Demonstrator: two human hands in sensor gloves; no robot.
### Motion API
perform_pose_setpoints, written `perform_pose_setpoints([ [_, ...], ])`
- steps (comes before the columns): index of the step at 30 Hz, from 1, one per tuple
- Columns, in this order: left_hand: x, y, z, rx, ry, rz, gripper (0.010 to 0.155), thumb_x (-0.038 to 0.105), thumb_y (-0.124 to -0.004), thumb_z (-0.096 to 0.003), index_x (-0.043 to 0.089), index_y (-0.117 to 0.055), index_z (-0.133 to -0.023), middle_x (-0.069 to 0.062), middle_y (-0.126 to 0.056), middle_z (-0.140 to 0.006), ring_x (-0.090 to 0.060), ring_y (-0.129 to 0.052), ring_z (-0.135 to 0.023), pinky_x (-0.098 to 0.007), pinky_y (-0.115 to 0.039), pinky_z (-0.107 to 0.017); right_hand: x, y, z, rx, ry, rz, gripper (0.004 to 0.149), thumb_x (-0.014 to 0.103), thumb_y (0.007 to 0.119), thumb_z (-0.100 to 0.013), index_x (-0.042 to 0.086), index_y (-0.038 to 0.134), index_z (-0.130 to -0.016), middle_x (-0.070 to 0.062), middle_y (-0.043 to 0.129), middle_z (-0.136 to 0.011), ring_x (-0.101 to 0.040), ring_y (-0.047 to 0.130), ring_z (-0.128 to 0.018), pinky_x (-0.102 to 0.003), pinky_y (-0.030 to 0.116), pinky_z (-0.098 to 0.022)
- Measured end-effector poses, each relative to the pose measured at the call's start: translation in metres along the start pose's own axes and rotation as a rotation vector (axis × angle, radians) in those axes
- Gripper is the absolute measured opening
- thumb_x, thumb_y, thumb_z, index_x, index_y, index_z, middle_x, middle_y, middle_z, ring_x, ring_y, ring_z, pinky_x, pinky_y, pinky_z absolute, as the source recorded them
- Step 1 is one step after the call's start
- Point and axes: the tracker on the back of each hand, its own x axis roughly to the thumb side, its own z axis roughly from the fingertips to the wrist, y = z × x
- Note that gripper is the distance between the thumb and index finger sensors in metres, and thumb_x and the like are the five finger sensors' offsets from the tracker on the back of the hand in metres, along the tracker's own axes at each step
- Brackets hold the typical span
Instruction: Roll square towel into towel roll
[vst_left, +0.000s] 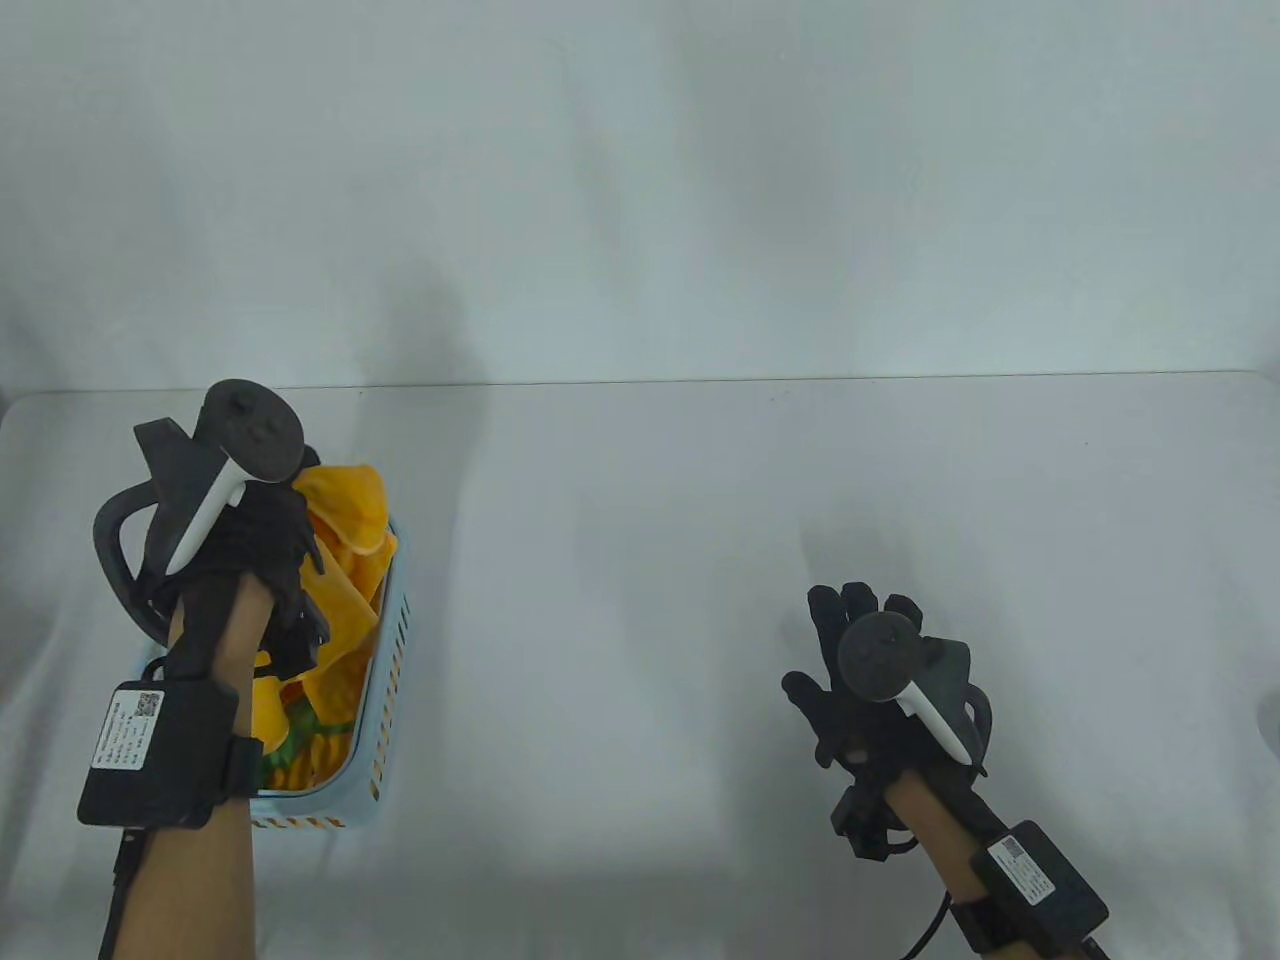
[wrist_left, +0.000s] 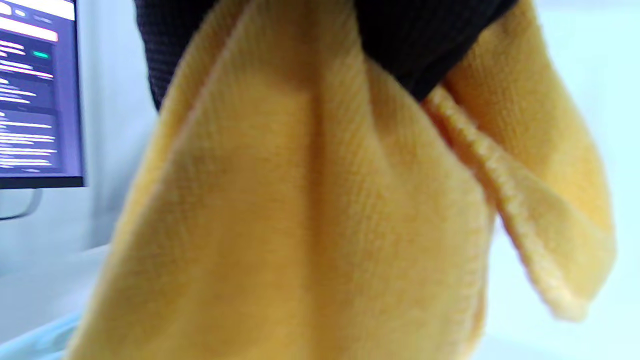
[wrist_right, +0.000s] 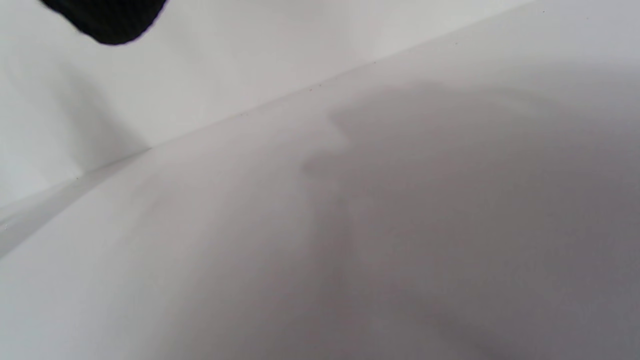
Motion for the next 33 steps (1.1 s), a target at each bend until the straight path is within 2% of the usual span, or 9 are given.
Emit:
perform_pose_setpoints([
  [5,0.028,0.029,0.013,0.074,-0.129,0.189,0.047,0.025,-0.080,-0.0418,0.037,-0.080,-0.087,0.004,-0.087,-0.088,-0.013,-0.105,-0.048,-0.041,-0.087,-0.051,-0.001,0.001,-0.001,0.005,0.009,-0.001,0.080,0.063,0.066,-0.035,0.050,0.015,-0.096,0.015,0.012,-0.113,-0.032,0.009,-0.108,-0.063,0.021,-0.075],
  [8,0.047,0.039,0.022,0.106,-0.228,0.320,0.047,0.025,-0.080,-0.0422,0.037,-0.080,-0.088,0.005,-0.087,-0.089,-0.012,-0.105,-0.050,-0.041,-0.087,-0.052,-0.001,0.000,-0.001,0.007,0.012,-0.002,0.080,0.063,0.066,-0.035,0.050,0.015,-0.096,0.015,0.012,-0.113,-0.032,0.009,-0.108,-0.063,0.021,-0.075],
  [12,0.074,0.042,0.035,0.109,-0.353,0.497,0.047,0.026,-0.079,-0.0430,0.038,-0.078,-0.089,0.006,-0.085,-0.090,-0.011,-0.105,-0.053,-0.039,-0.086,-0.055,-0.001,0.000,-0.001,0.008,0.015,-0.002,0.080,0.063,0.066,-0.035,0.050,0.015,-0.096,0.015,0.012,-0.113,-0.032,0.008,-0.108,-0.063,0.021,-0.075],
  [15,0.098,0.042,0.045,0.070,-0.468,0.630,0.048,0.026,-0.078,-0.0437,0.039,-0.076,-0.089,0.007,-0.083,-0.091,-0.010,-0.105,-0.056,-0.038,-0.086,-0.057,-0.001,-0.001,-0.001,0.006,0.017,-0.004,0.080,0.063,0.066,-0.035,0.050,0.015,-0.096,0.015,0.012,-0.113,-0.032,0.008,-0.108,-0.063,0.021,-0.075],
  [19,0.125,0.041,0.058,0.034,-0.567,0.745,0.048,0.027,-0.077,-0.0445,0.040,-0.075,-0.090,0.008,-0.082,-0.093,-0.009,-0.105,-0.059,-0.037,-0.086,-0.059,-0.004,-0.004,-0.002,0.000,0.034,-0.022,0.080,0.063,0.066,-0.035,0.050,0.015,-0.096,0.015,0.012,-0.113,-0.032,0.008,-0.108,-0.063,0.021,-0.075],
  [21,0.136,0.038,0.062,0.014,-0.595,0.742,0.048,0.027,-0.077,-0.0446,0.040,-0.075,-0.090,0.008,-0.082,-0.093,-0.009,-0.104,-0.059,-0.037,-0.086,-0.059,-0.008,-0.006,-0.004,0.001,0.052,-0.039,0.080,0.063,0.066,-0.035,0.050,0.015,-0.096,0.015,0.012,-0.113,-0.032,0.008,-0.108,-0.063,0.021,-0.075],
  [25,0.153,0.018,0.060,-0.015,-0.582,0.670,0.048,0.027,-0.077,-0.0443,0.039,-0.075,-0.091,0.007,-0.082,-0.093,-0.009,-0.105,-0.058,-0.038,-0.086,-0.058,-0.020,-0.012,-0.008,-0.001,0.107,-0.094,0.079,0.061,0.066,-0.036,0.050,0.016,-0.096,0.015,0.012,-0.113,-0.031,0.008,-0.109,-0.063,0.020,-0.075],
  [33,0.165,-0.072,0.052,-0.189,-0.546,0.555,0.049,0.026,-0.078,-0.0433,0.037,-0.076,-0.091,0.005,-0.083,-0.092,-0.011,-0.105,-0.057,-0.039,-0.086,-0.056,-0.049,-0.020,-0.017,0.002,0.223,-0.165,0.076,0.056,0.068,-0.038,0.050,0.019,-0.096,0.015,0.013,-0.113,-0.031,0.008,-0.108,-0.063,0.019,-0.075],
])
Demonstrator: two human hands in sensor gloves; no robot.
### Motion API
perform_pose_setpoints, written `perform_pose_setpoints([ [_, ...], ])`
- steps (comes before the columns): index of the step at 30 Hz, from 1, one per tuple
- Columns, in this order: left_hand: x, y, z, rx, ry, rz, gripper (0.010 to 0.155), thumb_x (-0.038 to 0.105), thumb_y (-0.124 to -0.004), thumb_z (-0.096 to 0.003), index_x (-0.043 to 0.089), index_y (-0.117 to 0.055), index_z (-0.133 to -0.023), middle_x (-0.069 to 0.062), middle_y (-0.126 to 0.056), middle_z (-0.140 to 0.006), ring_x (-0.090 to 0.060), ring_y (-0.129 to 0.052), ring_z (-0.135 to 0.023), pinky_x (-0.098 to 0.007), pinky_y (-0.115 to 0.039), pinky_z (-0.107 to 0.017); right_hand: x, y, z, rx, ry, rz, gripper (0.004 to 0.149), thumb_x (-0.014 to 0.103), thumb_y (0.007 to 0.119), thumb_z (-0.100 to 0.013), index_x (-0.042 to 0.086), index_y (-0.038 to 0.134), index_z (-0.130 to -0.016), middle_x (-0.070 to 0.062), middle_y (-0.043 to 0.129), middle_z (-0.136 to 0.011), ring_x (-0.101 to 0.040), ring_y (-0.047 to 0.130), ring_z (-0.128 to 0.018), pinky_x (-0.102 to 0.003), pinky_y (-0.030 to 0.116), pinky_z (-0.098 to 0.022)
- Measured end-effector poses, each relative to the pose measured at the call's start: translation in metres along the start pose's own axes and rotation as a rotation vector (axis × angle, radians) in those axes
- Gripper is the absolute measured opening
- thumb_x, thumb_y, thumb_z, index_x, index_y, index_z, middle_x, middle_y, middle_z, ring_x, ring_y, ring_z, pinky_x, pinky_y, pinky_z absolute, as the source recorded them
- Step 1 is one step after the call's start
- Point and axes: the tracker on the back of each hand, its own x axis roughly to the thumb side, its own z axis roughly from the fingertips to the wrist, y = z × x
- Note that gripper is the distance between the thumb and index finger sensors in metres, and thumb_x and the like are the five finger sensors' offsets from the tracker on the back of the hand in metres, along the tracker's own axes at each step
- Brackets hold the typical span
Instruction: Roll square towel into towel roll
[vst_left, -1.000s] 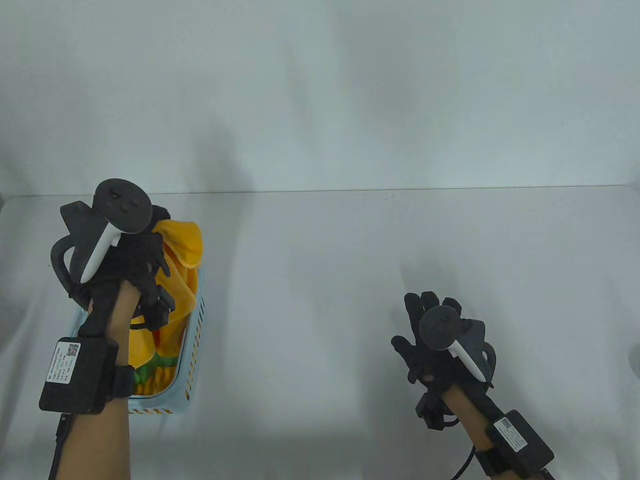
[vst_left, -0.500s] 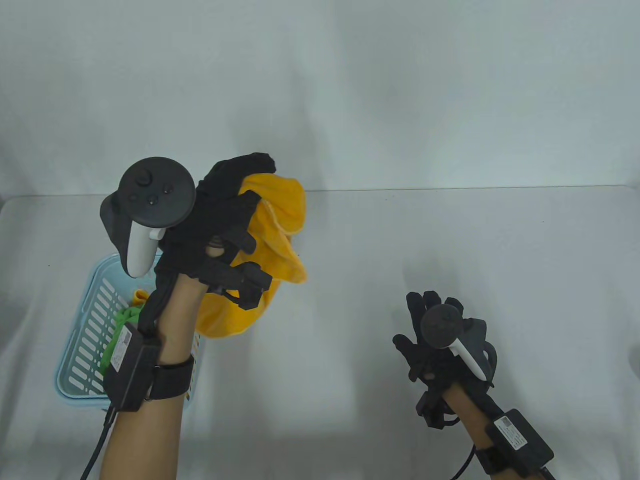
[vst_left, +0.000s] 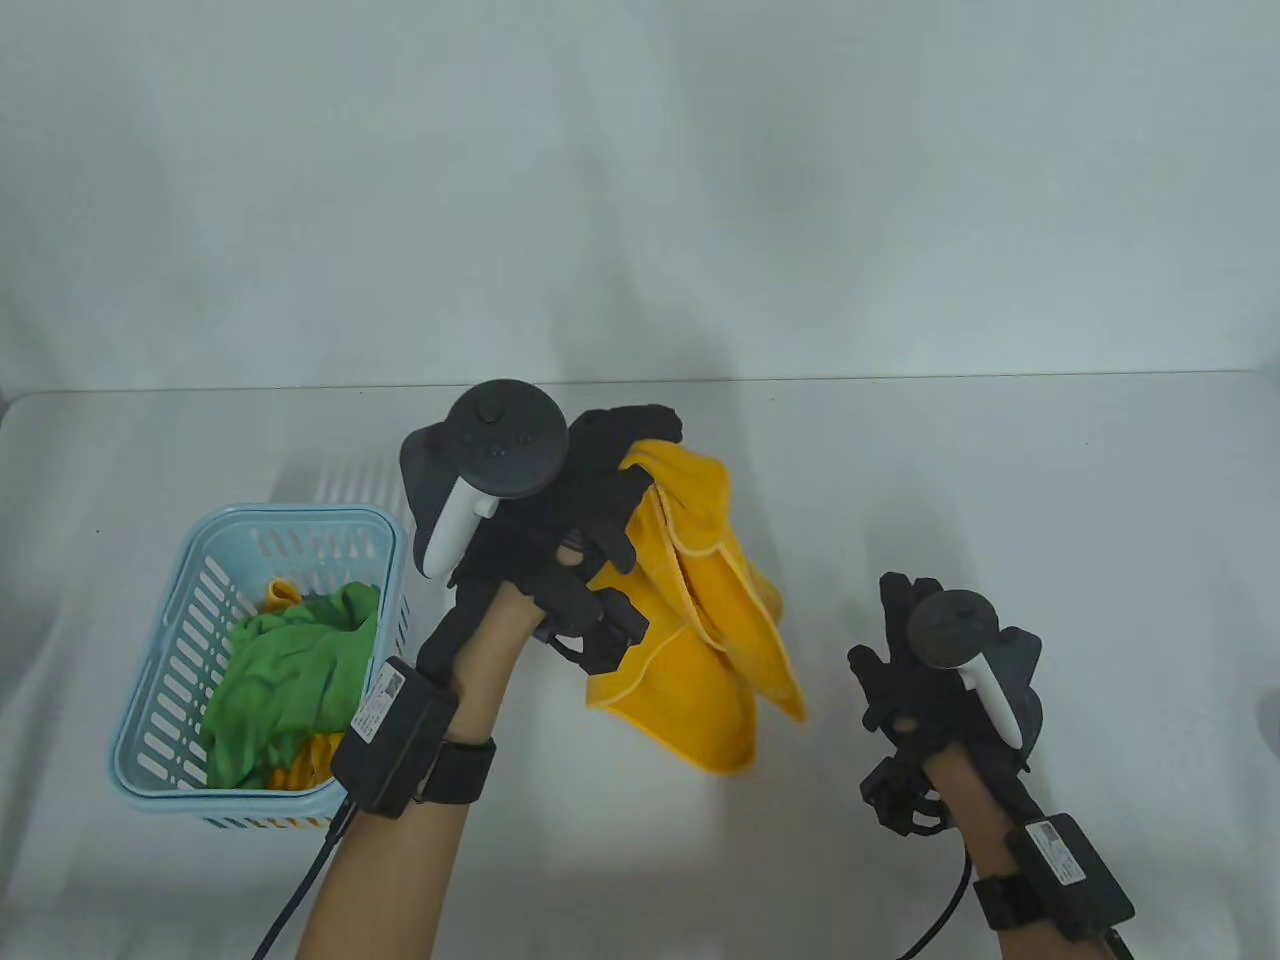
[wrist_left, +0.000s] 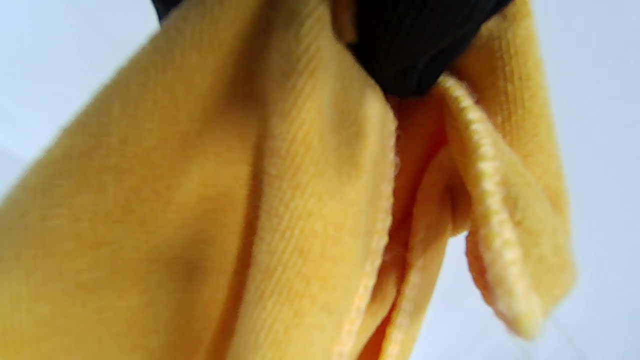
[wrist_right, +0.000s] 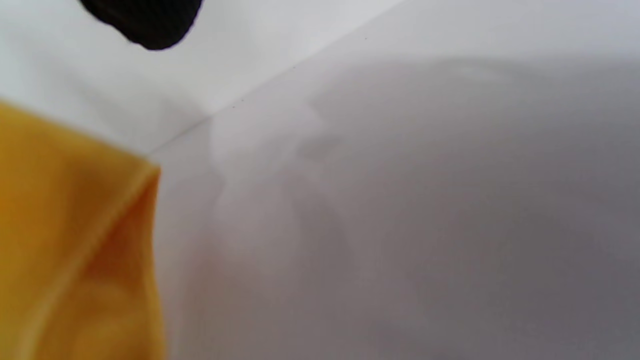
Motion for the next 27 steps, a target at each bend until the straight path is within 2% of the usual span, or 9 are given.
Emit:
perform_pose_setpoints([
  [6,-0.037,-0.035,0.011,-0.036,0.030,-0.006,0.049,0.027,-0.079,-0.0429,0.035,-0.076,-0.092,0.004,-0.084,-0.091,-0.012,-0.106,-0.056,-0.039,-0.086,-0.055,0.004,0.001,0.002,-0.002,-0.020,0.010,0.076,0.056,0.068,-0.038,0.049,0.019,-0.096,0.015,0.017,-0.113,-0.032,0.009,-0.109,-0.063,0.021,-0.075],
  [10,-0.056,-0.042,0.024,-0.031,0.040,0.014,0.050,0.027,-0.079,-0.0428,0.035,-0.076,-0.092,0.003,-0.084,-0.091,-0.012,-0.106,-0.056,-0.040,-0.086,-0.055,0.011,0.004,0.007,-0.011,-0.055,0.033,0.076,0.057,0.068,-0.038,0.049,0.020,-0.097,0.015,0.017,-0.113,-0.032,0.011,-0.109,-0.063,0.022,-0.075],
  [20,-0.079,-0.035,0.053,0.050,0.058,0.059,0.049,0.029,-0.079,-0.0427,0.033,-0.076,-0.092,0.002,-0.085,-0.090,-0.012,-0.106,-0.053,-0.039,-0.087,-0.053,0.029,0.017,0.018,-0.004,-0.151,0.093,0.076,0.057,0.068,-0.037,0.048,0.021,-0.097,0.014,0.020,-0.113,-0.032,0.015,-0.109,-0.063,0.026,-0.075],
  [27,-0.084,-0.029,0.061,0.074,0.072,0.096,0.049,0.030,-0.080,-0.0426,0.033,-0.077,-0.092,0.002,-0.086,-0.089,-0.012,-0.106,-0.052,-0.039,-0.087,-0.052,0.047,0.032,0.031,0.058,-0.251,0.087,0.076,0.056,0.069,-0.037,0.046,0.025,-0.098,0.014,0.026,-0.113,-0.033,0.024,-0.109,-0.062,0.032,-0.075],
])
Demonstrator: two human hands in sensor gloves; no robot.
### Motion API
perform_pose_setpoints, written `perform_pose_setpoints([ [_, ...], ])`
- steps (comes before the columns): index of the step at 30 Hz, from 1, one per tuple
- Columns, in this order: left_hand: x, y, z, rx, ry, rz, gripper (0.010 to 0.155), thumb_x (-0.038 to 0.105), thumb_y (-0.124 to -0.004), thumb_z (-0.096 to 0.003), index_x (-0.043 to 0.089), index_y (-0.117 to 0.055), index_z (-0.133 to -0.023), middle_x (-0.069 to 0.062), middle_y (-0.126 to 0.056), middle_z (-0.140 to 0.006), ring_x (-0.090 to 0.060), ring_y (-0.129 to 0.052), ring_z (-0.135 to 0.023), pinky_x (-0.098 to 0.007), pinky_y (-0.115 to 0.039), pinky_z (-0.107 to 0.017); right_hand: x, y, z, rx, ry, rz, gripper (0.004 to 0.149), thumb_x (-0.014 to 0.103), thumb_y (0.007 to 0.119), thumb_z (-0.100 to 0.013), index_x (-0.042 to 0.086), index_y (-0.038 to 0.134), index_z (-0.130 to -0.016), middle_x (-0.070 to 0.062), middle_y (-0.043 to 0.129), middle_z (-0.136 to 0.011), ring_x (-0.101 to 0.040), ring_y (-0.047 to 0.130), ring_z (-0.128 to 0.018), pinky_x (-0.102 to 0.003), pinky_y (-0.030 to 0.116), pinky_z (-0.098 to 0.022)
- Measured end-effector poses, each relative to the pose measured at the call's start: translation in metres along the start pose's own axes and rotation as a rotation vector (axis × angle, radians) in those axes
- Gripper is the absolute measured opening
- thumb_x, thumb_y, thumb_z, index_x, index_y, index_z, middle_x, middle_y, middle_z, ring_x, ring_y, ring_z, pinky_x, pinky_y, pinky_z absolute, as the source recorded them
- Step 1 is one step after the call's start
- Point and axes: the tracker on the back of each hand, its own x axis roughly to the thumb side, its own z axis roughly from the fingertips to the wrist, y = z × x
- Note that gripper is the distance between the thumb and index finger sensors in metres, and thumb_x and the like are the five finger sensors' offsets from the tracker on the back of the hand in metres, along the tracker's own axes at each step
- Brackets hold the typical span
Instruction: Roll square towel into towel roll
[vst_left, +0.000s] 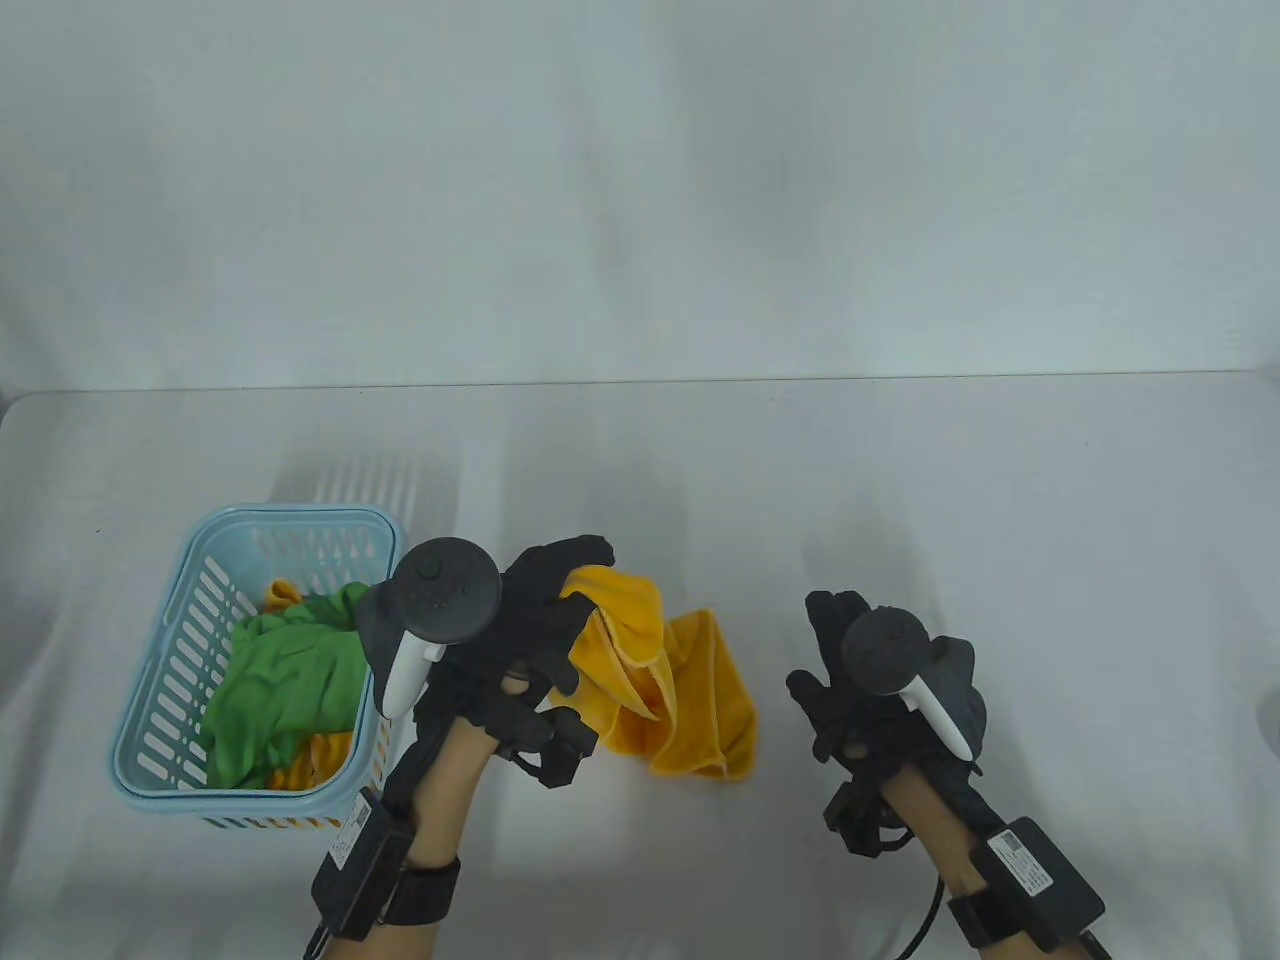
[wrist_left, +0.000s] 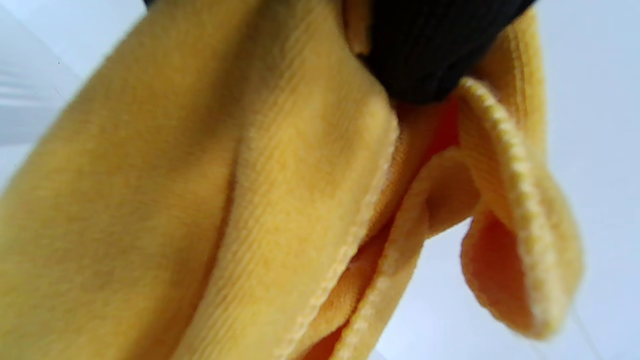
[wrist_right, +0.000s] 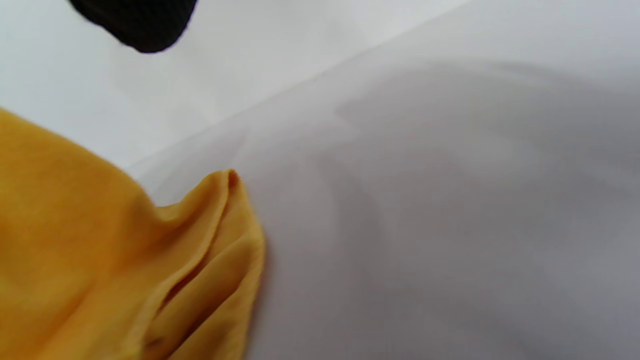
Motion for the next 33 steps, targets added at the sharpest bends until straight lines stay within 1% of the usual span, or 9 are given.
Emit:
perform_pose_setpoints([
  [4,0.001,0.001,0.001,-0.001,-0.007,0.006,0.049,0.030,-0.079,-0.0427,0.032,-0.077,-0.092,0.001,-0.086,-0.089,-0.012,-0.106,-0.051,-0.039,-0.087,-0.052,0.014,0.015,0.004,0.095,-0.083,0.011,0.073,0.053,0.073,-0.036,0.045,0.034,-0.098,0.013,0.037,-0.112,-0.033,0.035,-0.108,-0.062,0.037,-0.075],
  [6,0.001,0.001,0.001,-0.001,-0.009,0.009,0.049,0.030,-0.079,-0.0427,0.032,-0.077,-0.092,0.001,-0.085,-0.089,-0.012,-0.106,-0.051,-0.039,-0.087,-0.052,0.021,0.027,0.005,0.169,-0.125,0.076,0.072,0.050,0.077,-0.036,0.044,0.040,-0.097,0.013,0.041,-0.111,-0.033,0.039,-0.107,-0.061,0.039,-0.075],
  [10,0.001,0.000,0.001,-0.009,-0.009,0.015,0.049,0.030,-0.079,-0.0428,0.032,-0.076,-0.092,0.001,-0.085,-0.089,-0.012,-0.106,-0.051,-0.039,-0.087,-0.052,0.036,0.054,0.006,0.259,-0.227,0.247,0.075,0.045,0.085,-0.034,0.049,0.041,-0.094,0.014,0.041,-0.109,-0.030,0.039,-0.106,-0.059,0.040,-0.075],
  [16,0.000,-0.002,0.000,-0.021,-0.004,0.006,0.049,0.030,-0.079,-0.0428,0.032,-0.077,-0.092,0.001,-0.085,-0.089,-0.012,-0.106,-0.051,-0.039,-0.087,-0.052,0.052,0.082,0.000,0.230,-0.276,0.425,0.077,0.043,0.088,-0.032,0.053,0.040,-0.091,0.016,0.038,-0.108,-0.028,0.039,-0.106,-0.057,0.041,-0.076],
  [18,-0.001,-0.004,-0.001,-0.027,-0.003,0.003,0.049,0.030,-0.079,-0.0428,0.032,-0.077,-0.092,0.001,-0.085,-0.089,-0.012,-0.106,-0.051,-0.039,-0.087,-0.052,0.051,0.088,-0.001,0.207,-0.292,0.445,0.076,0.043,0.088,-0.032,0.053,0.042,-0.091,0.016,0.039,-0.107,-0.028,0.041,-0.106,-0.057,0.042,-0.076],
  [20,0.000,-0.005,-0.001,-0.033,-0.004,0.001,0.049,0.030,-0.079,-0.0428,0.032,-0.077,-0.092,0.001,-0.085,-0.089,-0.012,-0.106,-0.051,-0.039,-0.087,-0.052,0.050,0.091,-0.002,0.175,-0.305,0.429,0.070,0.043,0.087,-0.032,0.053,0.048,-0.089,0.015,0.046,-0.106,-0.028,0.044,-0.105,-0.057,0.043,-0.075],
  [23,0.000,-0.007,-0.001,-0.040,-0.004,-0.002,0.049,0.030,-0.079,-0.0428,0.032,-0.077,-0.092,0.001,-0.085,-0.089,-0.012,-0.106,-0.051,-0.039,-0.087,-0.052,0.050,0.089,-0.002,0.125,-0.319,0.391,0.058,0.043,0.083,-0.034,0.052,0.059,-0.086,0.014,0.053,-0.104,-0.028,0.051,-0.103,-0.056,0.047,-0.074],
  [26,-0.001,-0.007,-0.001,-0.040,0.002,-0.008,0.049,0.030,-0.079,-0.0428,0.032,-0.076,-0.092,0.001,-0.085,-0.089,-0.012,-0.106,-0.051,-0.039,-0.087,-0.052,0.050,0.078,-0.002,0.034,-0.325,0.289,0.042,0.043,0.078,-0.036,0.047,0.076,-0.078,0.012,0.065,-0.099,-0.027,0.061,-0.099,-0.056,0.052,-0.072],
  [33,-0.011,-0.005,-0.003,-0.025,0.034,-0.037,0.049,0.030,-0.079,-0.0429,0.032,-0.076,-0.092,0.001,-0.085,-0.089,-0.012,-0.106,-0.052,-0.040,-0.087,-0.052,0.044,0.045,-0.003,-0.027,-0.284,0.038,0.041,0.046,0.077,-0.035,0.043,0.080,-0.076,0.011,0.072,-0.096,-0.028,0.069,-0.096,-0.055,0.059,-0.069],
])
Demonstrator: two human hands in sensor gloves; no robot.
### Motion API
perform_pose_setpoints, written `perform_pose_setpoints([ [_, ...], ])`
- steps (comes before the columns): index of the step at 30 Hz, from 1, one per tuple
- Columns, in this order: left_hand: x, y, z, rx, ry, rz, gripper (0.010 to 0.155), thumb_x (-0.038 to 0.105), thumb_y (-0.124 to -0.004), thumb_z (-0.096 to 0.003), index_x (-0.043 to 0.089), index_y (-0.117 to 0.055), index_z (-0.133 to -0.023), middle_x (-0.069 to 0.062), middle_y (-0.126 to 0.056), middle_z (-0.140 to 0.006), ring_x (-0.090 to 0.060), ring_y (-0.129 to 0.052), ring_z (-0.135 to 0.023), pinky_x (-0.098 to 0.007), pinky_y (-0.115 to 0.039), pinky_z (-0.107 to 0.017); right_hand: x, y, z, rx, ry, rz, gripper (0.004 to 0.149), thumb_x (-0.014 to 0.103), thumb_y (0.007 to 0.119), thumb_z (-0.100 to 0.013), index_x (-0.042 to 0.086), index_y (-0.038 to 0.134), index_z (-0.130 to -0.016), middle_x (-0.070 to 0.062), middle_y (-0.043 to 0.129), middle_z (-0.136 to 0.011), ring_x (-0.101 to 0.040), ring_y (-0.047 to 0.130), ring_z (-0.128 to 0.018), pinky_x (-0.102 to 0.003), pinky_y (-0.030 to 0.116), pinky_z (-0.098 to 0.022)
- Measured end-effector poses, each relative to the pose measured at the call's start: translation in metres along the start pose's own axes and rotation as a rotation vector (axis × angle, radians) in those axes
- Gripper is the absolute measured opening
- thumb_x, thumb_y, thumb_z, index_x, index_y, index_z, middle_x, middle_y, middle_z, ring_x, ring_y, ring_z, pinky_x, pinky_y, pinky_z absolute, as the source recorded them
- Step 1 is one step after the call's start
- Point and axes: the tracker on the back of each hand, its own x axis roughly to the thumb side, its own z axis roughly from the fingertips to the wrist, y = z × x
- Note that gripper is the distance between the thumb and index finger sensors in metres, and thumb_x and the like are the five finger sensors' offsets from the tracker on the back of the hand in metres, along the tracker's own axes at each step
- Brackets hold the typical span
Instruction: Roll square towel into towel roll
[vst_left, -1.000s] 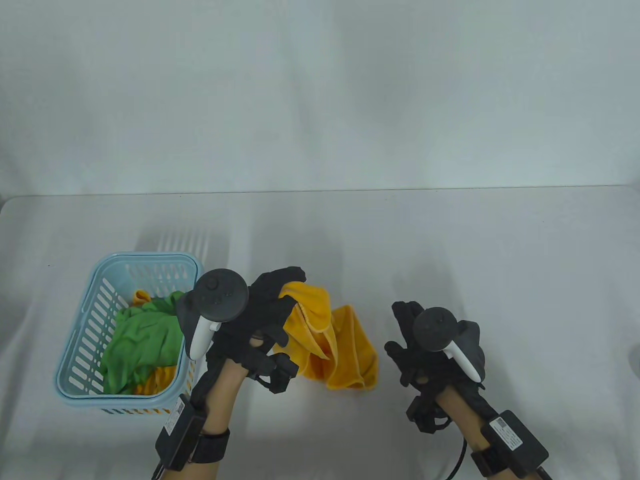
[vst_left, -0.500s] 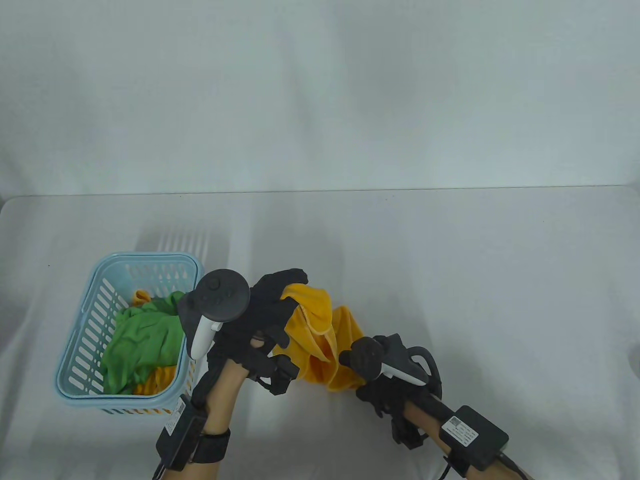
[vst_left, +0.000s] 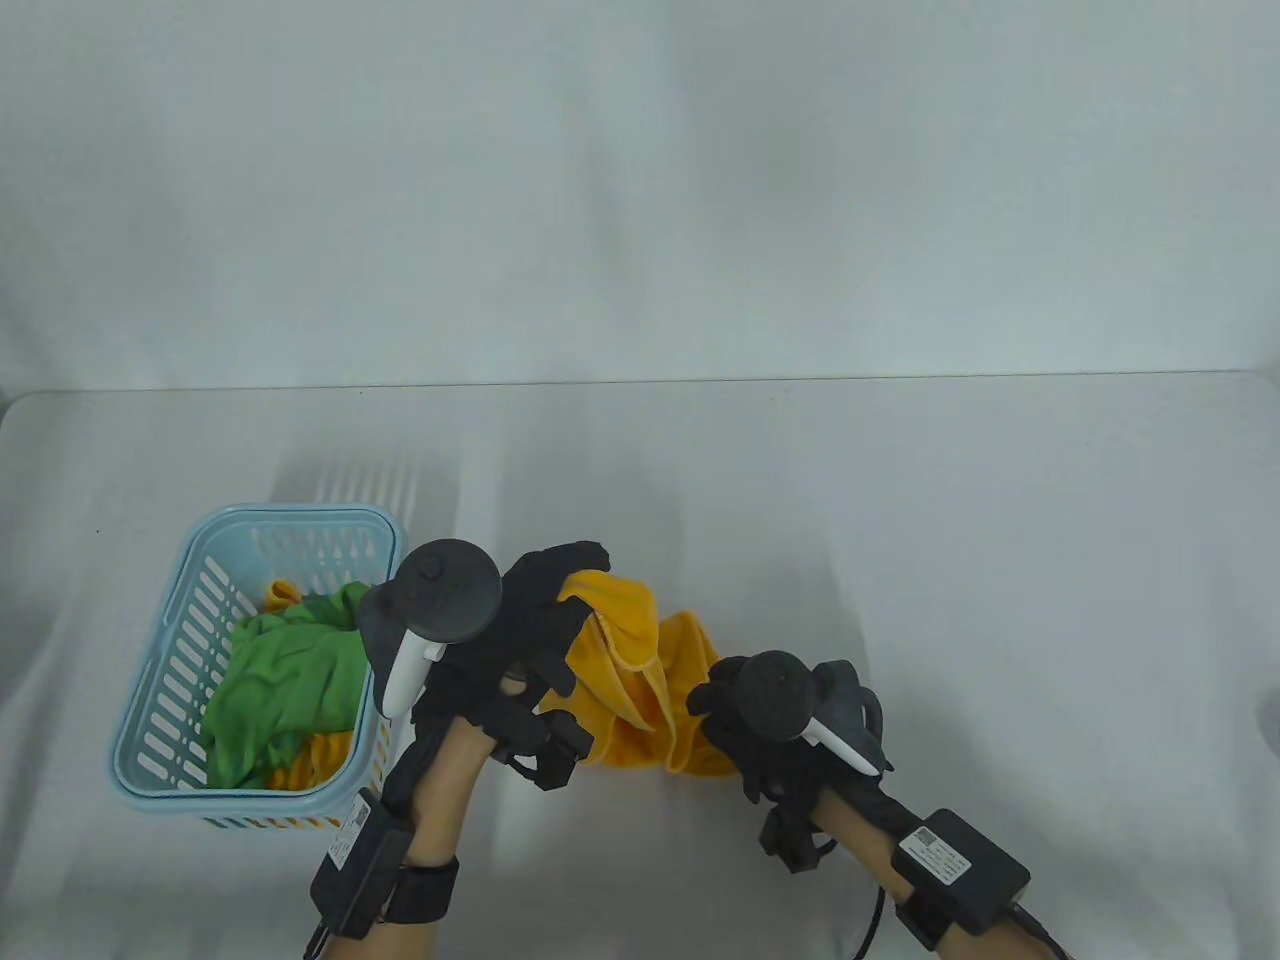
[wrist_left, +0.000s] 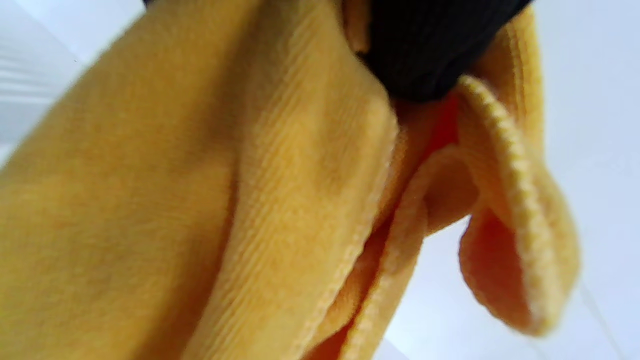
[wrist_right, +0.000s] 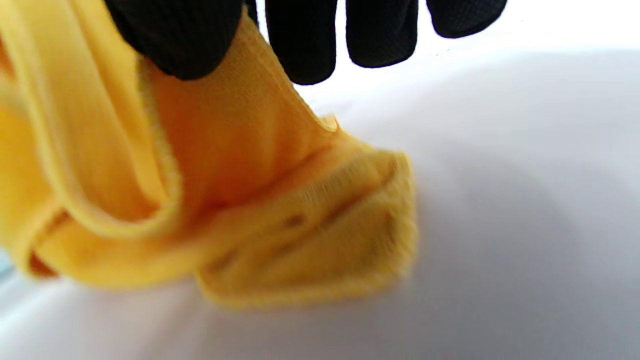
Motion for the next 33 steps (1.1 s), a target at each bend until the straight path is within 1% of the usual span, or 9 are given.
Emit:
perform_pose_setpoints([
  [8,-0.010,-0.003,-0.005,-0.014,0.039,-0.011,0.049,0.029,-0.079,-0.0429,0.032,-0.076,-0.092,0.001,-0.085,-0.090,-0.012,-0.106,-0.052,-0.040,-0.087,-0.052,-0.015,-0.042,0.006,-0.110,0.040,-0.278,0.041,0.045,0.077,-0.036,0.039,0.080,-0.076,0.011,0.077,-0.093,-0.029,0.076,-0.091,-0.055,0.063,-0.066],
  [12,-0.014,-0.008,-0.007,-0.035,0.049,-0.018,0.049,0.029,-0.079,-0.0431,0.032,-0.076,-0.092,0.000,-0.084,-0.090,-0.014,-0.105,-0.053,-0.041,-0.085,-0.053,-0.023,-0.062,0.012,-0.189,0.041,-0.423,0.041,0.045,0.076,-0.036,0.037,0.078,-0.077,0.010,0.078,-0.092,-0.029,0.078,-0.089,-0.054,0.064,-0.066],
  [17,-0.020,-0.018,-0.011,-0.068,0.075,-0.047,0.050,0.029,-0.078,-0.0432,0.032,-0.075,-0.093,0.001,-0.083,-0.091,-0.015,-0.104,-0.055,-0.042,-0.084,-0.054,-0.033,-0.083,0.019,-0.235,0.024,-0.593,0.040,0.045,0.076,-0.037,0.036,0.075,-0.077,0.010,0.075,-0.093,-0.029,0.078,-0.088,-0.054,0.064,-0.065],
  [21,-0.030,-0.031,-0.015,-0.114,0.116,-0.084,0.053,0.030,-0.078,-0.0434,0.031,-0.071,-0.096,0.000,-0.080,-0.094,-0.017,-0.102,-0.058,-0.044,-0.082,-0.056,-0.039,-0.097,0.025,-0.257,0.004,-0.707,0.040,0.044,0.075,-0.038,0.036,0.074,-0.077,0.009,0.073,-0.094,-0.029,0.078,-0.088,-0.054,0.064,-0.065],
  [22,-0.033,-0.036,-0.017,-0.140,0.127,-0.097,0.054,0.030,-0.078,-0.0435,0.031,-0.070,-0.097,-0.001,-0.079,-0.095,-0.017,-0.102,-0.059,-0.045,-0.082,-0.057,-0.041,-0.101,0.026,-0.263,0.002,-0.735,0.040,0.044,0.074,-0.038,0.036,0.074,-0.077,0.009,0.073,-0.094,-0.029,0.078,-0.087,-0.054,0.064,-0.065],
  [25,-0.042,-0.049,-0.020,-0.198,0.159,-0.138,0.059,0.032,-0.078,-0.0432,0.030,-0.065,-0.100,-0.002,-0.074,-0.100,-0.021,-0.100,-0.066,-0.047,-0.079,-0.060,-0.044,-0.109,0.029,-0.273,-0.005,-0.805,0.039,0.044,0.074,-0.038,0.036,0.073,-0.077,0.008,0.074,-0.093,-0.028,0.080,-0.084,-0.053,0.066,-0.064],
  [28,-0.048,-0.060,-0.023,-0.261,0.196,-0.192,0.069,0.039,-0.078,-0.0420,0.027,-0.054,-0.106,-0.006,-0.062,-0.108,-0.030,-0.089,-0.084,-0.053,-0.072,-0.065,-0.044,-0.117,0.032,-0.288,-0.017,-0.846,0.039,0.044,0.074,-0.039,0.036,0.073,-0.077,0.006,0.078,-0.089,-0.027,0.084,-0.078,-0.052,0.068,-0.061],
  [30,-0.049,-0.064,-0.023,-0.277,0.200,-0.223,0.074,0.044,-0.078,-0.0409,0.027,-0.049,-0.107,-0.007,-0.055,-0.111,-0.037,-0.081,-0.093,-0.057,-0.067,-0.068,-0.042,-0.123,0.033,-0.292,-0.032,-0.859,0.039,0.044,0.074,-0.039,0.037,0.073,-0.077,0.005,0.082,-0.084,-0.027,0.086,-0.074,-0.052,0.069,-0.060],
  [33,-0.047,-0.064,-0.023,-0.263,0.211,-0.268,0.079,0.049,-0.078,-0.0389,0.027,-0.048,-0.108,-0.007,-0.051,-0.113,-0.042,-0.073,-0.098,-0.060,-0.063,-0.070,-0.035,-0.132,0.029,-0.291,-0.047,-0.849,0.039,0.043,0.074,-0.039,0.037,0.073,-0.078,0.004,0.085,-0.079,-0.027,0.088,-0.071,-0.053,0.070,-0.058],
])
